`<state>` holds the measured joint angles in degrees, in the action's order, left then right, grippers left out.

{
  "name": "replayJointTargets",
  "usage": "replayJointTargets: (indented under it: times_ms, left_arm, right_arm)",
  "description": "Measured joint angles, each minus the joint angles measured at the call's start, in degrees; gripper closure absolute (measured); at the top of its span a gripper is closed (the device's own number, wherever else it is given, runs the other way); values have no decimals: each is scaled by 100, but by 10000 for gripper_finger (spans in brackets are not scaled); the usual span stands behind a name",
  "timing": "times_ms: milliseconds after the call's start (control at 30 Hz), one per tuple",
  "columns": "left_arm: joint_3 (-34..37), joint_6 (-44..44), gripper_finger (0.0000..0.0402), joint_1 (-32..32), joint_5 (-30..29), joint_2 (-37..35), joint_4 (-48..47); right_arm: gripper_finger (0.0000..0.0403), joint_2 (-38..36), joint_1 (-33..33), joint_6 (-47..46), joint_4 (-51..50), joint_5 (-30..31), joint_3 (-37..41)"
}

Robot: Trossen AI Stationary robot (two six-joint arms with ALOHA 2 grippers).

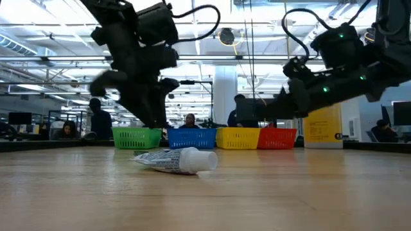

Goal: Pick & Place Travel size toiletries
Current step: Put the white toothpaste into the blue bin

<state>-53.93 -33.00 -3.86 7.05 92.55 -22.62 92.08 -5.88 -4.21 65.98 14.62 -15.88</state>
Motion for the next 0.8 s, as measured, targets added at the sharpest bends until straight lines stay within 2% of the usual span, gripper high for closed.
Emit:
replayJointTargets:
  times_ms: [100, 200, 267, 367, 433, 633, 800]
  left_arm:
    - [0, 76, 227, 167, 721, 0, 70]
    - [0, 927, 179, 401, 939, 7, 452]
    - [-2, 1347, 152, 649, 886, 4, 665]
    - [32, 1701, 128, 1136, 356, 119, 1112]
    - [73, 2034, 123, 1412, 45, 266, 1391]
    - [83, 3047, 139, 1815, -278, 982, 2615]
    - [85, 3225, 160, 1934, -271, 1621, 3416]
  right_arm:
    - [216, 70, 53, -108, -4, 57, 86]
    - [217, 104, 51, -233, -11, 56, 89]
    - [218, 106, 49, -288, -18, 58, 89]
    - [218, 106, 51, -303, -20, 56, 89]
    - [218, 106, 51, -304, -18, 45, 89]
    - [223, 109, 53, -327, 91, 40, 89]
    - [223, 109, 78, -427, 188, 37, 89]
